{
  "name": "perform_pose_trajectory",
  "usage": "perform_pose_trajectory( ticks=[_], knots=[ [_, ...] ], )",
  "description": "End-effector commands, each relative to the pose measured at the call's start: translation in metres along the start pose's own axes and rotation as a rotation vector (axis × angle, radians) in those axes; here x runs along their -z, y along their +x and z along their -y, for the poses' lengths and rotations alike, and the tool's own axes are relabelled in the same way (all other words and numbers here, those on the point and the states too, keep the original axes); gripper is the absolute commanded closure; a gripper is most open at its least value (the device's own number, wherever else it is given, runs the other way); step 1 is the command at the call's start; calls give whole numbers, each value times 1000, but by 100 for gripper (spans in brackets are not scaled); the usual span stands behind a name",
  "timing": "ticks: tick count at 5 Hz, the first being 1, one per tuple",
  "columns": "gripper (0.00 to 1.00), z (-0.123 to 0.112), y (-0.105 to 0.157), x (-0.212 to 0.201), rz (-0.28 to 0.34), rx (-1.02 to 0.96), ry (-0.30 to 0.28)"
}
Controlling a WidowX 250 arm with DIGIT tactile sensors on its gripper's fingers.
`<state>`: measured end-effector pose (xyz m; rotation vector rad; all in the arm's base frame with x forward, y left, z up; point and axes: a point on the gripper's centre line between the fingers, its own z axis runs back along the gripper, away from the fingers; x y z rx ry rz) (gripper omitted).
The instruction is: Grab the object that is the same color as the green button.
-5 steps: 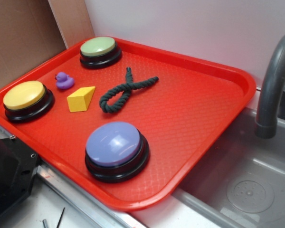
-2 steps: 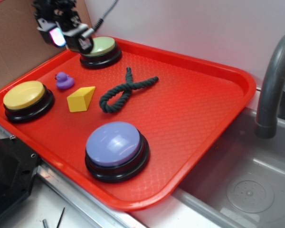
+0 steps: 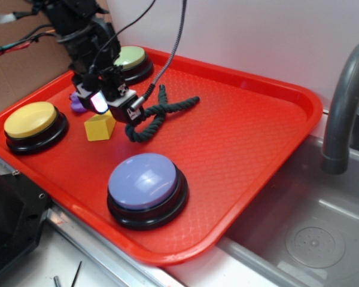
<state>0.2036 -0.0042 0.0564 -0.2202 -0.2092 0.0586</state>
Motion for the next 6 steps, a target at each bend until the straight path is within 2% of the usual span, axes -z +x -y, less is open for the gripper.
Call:
perform_pose_trajectory(
  ticks=[1, 3, 4, 5, 6],
  knots=[
    [0, 19, 5, 4, 7, 52, 65],
    [0, 19, 5, 4, 7, 52, 65],
    [0, 24, 26, 26, -40, 98, 82],
    [0, 24, 31, 48, -68, 150, 86],
    [0, 29, 28, 69, -100, 153, 67]
  ],
)
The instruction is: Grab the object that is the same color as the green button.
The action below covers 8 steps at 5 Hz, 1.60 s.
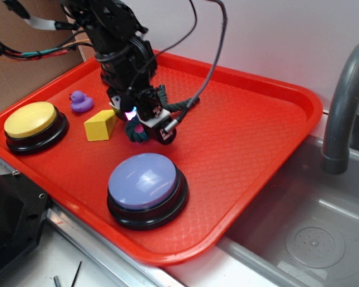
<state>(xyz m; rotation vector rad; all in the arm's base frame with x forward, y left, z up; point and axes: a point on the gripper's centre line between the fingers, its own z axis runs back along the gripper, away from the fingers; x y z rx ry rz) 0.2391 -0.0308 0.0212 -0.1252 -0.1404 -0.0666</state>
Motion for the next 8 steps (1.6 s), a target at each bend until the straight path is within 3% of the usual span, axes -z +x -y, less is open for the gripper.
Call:
perform_pose_trajectory(
  ticks=[1, 2, 3, 4, 6, 8],
  knots=[
    [100, 19, 1, 25, -44, -25, -25],
    [100, 29, -2, 6, -161, -200, 1],
    [100, 44, -7, -20, -152, -234, -21],
    [100, 46, -5, -46, -106, -249, 15],
    [100, 33, 24, -116, 42, -300, 56],
    [100, 30, 53, -176, 170, -330, 67]
  ],
)
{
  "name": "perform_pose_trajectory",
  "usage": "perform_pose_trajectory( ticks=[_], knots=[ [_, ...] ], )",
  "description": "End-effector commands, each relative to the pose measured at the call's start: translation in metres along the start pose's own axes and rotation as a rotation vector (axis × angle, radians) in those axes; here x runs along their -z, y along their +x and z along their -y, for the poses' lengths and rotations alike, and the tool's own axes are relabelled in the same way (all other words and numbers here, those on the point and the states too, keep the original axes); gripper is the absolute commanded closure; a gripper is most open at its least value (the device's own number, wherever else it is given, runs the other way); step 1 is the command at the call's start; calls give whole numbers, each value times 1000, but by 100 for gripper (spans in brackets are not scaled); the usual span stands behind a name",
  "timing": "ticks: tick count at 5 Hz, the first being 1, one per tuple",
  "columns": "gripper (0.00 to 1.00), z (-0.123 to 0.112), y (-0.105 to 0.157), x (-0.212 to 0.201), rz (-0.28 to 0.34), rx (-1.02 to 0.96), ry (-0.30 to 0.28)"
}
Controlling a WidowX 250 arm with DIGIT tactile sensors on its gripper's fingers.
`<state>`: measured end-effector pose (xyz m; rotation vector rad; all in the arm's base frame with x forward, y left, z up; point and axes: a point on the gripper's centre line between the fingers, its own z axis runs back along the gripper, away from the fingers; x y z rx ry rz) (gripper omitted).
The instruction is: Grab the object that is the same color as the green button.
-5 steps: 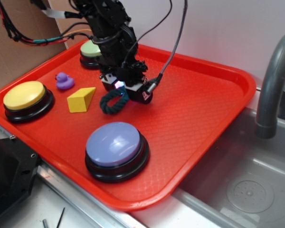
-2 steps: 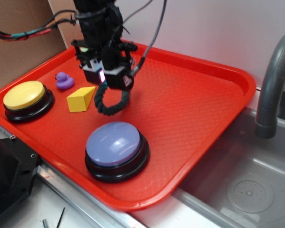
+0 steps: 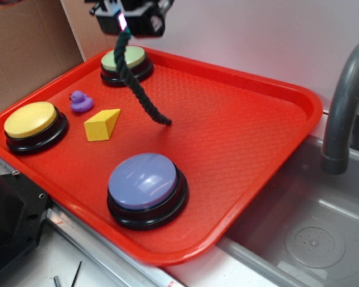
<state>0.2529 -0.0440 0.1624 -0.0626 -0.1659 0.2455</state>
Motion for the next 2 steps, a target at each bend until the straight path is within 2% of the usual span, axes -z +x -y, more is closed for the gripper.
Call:
perform_pose_trajectory(
  ticks=[1, 2],
  knots=[
    [100, 8, 11, -57, 153, -26, -27],
    [100, 4, -1, -58, 178, -7, -24]
  ],
)
